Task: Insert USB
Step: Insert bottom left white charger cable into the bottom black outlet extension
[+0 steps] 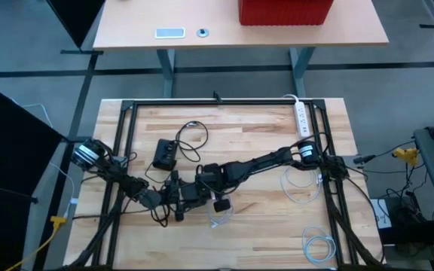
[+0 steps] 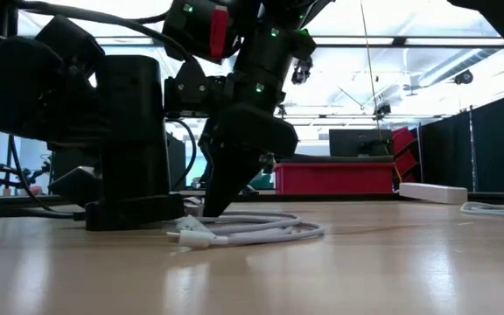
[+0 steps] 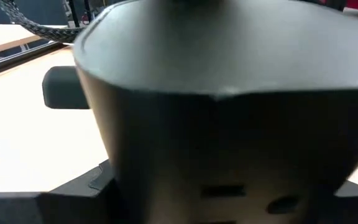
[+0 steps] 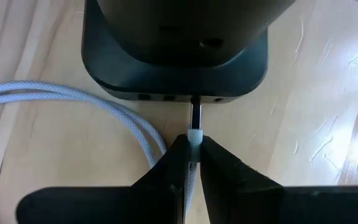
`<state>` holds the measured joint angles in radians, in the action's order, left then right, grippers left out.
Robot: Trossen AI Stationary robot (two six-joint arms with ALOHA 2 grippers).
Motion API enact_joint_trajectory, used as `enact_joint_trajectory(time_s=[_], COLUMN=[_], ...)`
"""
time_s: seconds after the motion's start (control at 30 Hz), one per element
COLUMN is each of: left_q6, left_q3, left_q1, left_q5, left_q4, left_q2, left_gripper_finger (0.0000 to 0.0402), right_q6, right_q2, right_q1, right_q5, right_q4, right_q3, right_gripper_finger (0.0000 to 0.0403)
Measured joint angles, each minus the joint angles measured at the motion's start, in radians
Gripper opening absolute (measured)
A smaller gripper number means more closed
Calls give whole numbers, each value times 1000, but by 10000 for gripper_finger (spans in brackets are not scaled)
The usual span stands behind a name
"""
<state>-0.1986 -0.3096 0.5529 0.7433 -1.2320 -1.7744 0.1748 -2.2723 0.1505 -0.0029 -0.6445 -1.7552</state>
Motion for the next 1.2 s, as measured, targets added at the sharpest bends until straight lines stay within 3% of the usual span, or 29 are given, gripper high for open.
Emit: enact_joint_trajectory(time_s=[0.47, 0.87, 1.2], left_q6=[-83, -214, -240], left_q3=[-5, -7, -7], left_q1=[-6, -4, 1], left_q5=[23, -22, -89], left_q4=[17, 99, 261], left_q2=[4, 26, 127], left_gripper_finger=[262, 262, 262], right_q6=[111, 101, 97], right_q2=[113, 295, 296], right_q1=[4, 28, 38], right_q5=[2, -2, -4], right_q4=[-215, -51, -24], right_q3=[9, 146, 151], right_gripper_finger=[14, 14, 14])
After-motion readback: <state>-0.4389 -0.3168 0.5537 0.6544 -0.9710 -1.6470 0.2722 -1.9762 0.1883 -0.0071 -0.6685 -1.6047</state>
